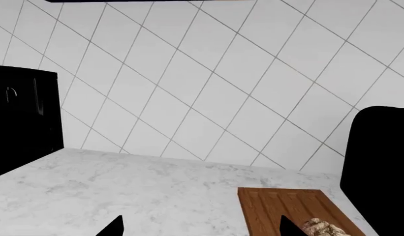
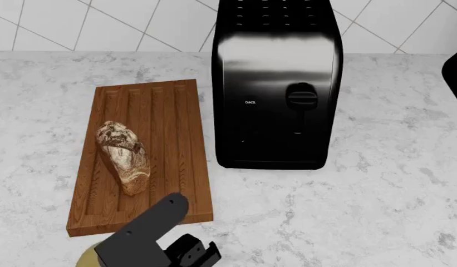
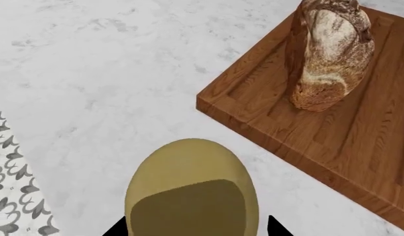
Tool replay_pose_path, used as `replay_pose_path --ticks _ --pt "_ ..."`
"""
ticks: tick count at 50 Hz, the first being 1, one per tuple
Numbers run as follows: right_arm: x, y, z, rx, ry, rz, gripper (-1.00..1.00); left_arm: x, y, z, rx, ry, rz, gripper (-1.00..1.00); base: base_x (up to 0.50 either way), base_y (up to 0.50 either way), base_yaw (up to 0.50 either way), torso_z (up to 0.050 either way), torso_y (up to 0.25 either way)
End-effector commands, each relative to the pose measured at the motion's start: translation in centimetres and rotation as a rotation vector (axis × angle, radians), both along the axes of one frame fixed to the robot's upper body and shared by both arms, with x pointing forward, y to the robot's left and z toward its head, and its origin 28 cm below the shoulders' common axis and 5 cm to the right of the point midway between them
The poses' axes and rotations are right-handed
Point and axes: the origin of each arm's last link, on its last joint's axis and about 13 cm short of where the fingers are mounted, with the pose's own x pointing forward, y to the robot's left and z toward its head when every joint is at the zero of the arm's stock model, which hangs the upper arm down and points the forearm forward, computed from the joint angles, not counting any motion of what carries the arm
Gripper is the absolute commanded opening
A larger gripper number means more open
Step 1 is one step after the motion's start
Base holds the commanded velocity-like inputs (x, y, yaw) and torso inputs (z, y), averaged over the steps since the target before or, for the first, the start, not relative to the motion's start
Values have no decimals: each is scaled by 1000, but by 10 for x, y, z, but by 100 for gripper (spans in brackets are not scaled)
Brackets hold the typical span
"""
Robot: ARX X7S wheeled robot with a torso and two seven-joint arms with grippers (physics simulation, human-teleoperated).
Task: Place the bread and cheese on the cutting board.
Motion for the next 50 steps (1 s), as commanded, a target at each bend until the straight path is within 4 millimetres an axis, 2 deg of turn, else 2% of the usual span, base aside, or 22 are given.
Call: replay_pose_path --ticks 1,3,4,17,21,32,47,50 --pt "5 -4 -12 -56 16 -24 100 0 1 -1 1 1 2 100 0 0 0 0 0" --pt "3 -4 -10 -59 -2 -21 100 0 0 -1 0 2 0 100 0 0 0 0 0" --pt "3 -4 -10 -58 -9 -25 -100 0 0 -1 0 1 0 100 0 0 0 0 0" --pt "-12 -5 16 -40 -117 -37 -100 0 -2 -1 2 6 -4 100 0 0 0 0 0" --pt "-10 -9 24 -14 -136 -83 -100 0 -2 -1 2 5 -7 100 0 0 0 0 0" --pt "8 -12 47 35 -168 -138 -100 1 -2 -3 2 6 -8 100 0 0 0 0 0" --pt "34 -30 60 67 -189 -269 -100 1 -1 -4 0 7 -3 100 0 0 0 0 0" --pt "42 -34 54 68 -177 -307 -100 2 -2 -4 2 10 -7 100 0 0 0 0 0"
